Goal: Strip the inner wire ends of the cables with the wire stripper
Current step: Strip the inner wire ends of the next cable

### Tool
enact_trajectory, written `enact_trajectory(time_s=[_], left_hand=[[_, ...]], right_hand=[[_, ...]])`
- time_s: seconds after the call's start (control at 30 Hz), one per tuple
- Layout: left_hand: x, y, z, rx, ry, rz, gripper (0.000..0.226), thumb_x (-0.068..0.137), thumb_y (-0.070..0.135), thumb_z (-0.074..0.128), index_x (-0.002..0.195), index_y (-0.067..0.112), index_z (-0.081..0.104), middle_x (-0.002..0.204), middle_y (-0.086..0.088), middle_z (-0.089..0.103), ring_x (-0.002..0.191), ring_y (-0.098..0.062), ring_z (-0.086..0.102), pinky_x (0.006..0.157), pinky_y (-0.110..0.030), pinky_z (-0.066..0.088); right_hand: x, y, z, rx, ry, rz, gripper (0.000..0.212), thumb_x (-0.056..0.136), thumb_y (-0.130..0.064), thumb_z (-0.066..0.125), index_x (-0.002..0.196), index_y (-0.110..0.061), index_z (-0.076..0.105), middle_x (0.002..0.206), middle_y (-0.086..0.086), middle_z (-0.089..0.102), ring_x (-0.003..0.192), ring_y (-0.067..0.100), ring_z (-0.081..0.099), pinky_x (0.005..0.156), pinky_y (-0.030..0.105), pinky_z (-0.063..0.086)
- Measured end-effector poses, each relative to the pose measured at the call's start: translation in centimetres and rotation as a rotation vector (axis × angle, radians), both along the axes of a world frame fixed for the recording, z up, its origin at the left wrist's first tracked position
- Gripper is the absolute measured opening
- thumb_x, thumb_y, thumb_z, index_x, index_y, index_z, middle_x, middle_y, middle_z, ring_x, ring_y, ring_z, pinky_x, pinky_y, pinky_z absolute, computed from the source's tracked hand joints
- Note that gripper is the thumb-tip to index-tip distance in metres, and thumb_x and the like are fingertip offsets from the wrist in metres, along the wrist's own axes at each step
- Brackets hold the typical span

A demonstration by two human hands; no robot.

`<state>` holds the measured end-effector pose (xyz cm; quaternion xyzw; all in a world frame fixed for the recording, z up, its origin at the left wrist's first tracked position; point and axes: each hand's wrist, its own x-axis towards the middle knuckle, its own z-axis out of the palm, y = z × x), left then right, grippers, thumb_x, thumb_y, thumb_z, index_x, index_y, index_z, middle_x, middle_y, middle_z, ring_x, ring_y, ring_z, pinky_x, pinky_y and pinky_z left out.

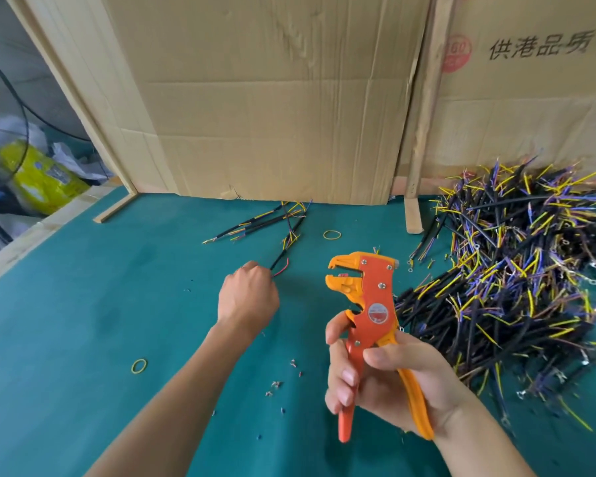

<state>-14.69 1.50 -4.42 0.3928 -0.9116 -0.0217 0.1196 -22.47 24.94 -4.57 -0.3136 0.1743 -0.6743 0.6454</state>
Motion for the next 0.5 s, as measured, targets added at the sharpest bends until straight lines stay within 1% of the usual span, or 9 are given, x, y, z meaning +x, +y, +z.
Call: enact_trajectory(time_s=[0.07,0.17,0.23,0.3,0.37,0.43,0.5], left_hand=[[2.2,0.5,-0.1,0.025,0.022,0.028,0.026,0.09,0.01,0.05,0.102,0.014,0.073,0.111,-0.008,0.066,0.097,-0.038,0.062,0.08,-0.041,0.053],[4.6,1.3,0.2,0.087,0.071,0.052,0.03,0.085,0.01,0.053,0.103,0.024,0.072,0.106,-0.004,0.069,0.092,-0.036,0.063,0.075,-0.036,0.052],[5.4,1.6,0.5,0.154,0.083,0.066,0.026,0.081,0.017,0.055,0.1,0.029,0.067,0.1,0.002,0.07,0.09,-0.033,0.062,0.073,-0.034,0.051],[5.3,1.9,0.7,0.183,0.061,0.077,0.02,0.084,0.028,0.055,0.103,0.033,0.061,0.095,0.004,0.07,0.091,-0.032,0.062,0.071,-0.033,0.048],[4.4,1.8,0.7,0.144,0.055,0.078,0.017,0.09,0.039,0.053,0.103,0.031,0.061,0.094,0.001,0.07,0.091,-0.032,0.062,0.07,-0.034,0.048],[3.1,1.8,0.6,0.162,0.073,0.076,0.024,0.093,0.047,0.055,0.104,0.028,0.063,0.098,0.0,0.07,0.095,-0.033,0.062,0.071,-0.035,0.048],[1.7,2.2,0.4,0.195,0.09,0.058,0.026,0.092,0.047,0.06,0.106,0.025,0.064,0.103,0.0,0.068,0.098,-0.032,0.062,0.073,-0.036,0.048]], right_hand=[[0.0,-0.1,-0.1,0.012,-0.005,-0.017,0.037,0.093,-0.009,0.064,0.125,0.002,0.052,0.087,0.018,0.056,0.079,0.034,0.06,0.083,0.05,0.046],[0.1,-0.2,-0.3,0.04,0.001,-0.05,0.036,0.091,-0.011,0.067,0.123,0.0,0.057,0.086,0.018,0.057,0.079,0.034,0.059,0.083,0.049,0.048],[0.4,-0.3,-0.4,0.064,0.01,-0.072,0.037,0.089,-0.012,0.07,0.122,0.0,0.059,0.085,0.018,0.056,0.078,0.034,0.058,0.082,0.049,0.049],[0.6,-0.4,-0.4,0.08,0.009,-0.094,0.038,0.087,-0.012,0.073,0.121,0.0,0.059,0.085,0.019,0.056,0.077,0.035,0.058,0.081,0.049,0.05],[0.7,-0.4,-0.4,0.099,-0.005,-0.119,0.04,0.085,-0.012,0.075,0.12,0.001,0.06,0.084,0.02,0.055,0.076,0.035,0.057,0.08,0.049,0.05],[0.8,-0.3,-0.3,0.117,-0.003,-0.141,0.042,0.082,-0.012,0.077,0.12,0.002,0.061,0.083,0.02,0.055,0.075,0.036,0.057,0.079,0.049,0.051],[0.8,-0.2,-0.3,0.135,0.013,-0.16,0.044,0.08,-0.012,0.078,0.119,0.001,0.062,0.082,0.021,0.055,0.074,0.036,0.057,0.078,0.049,0.051]])
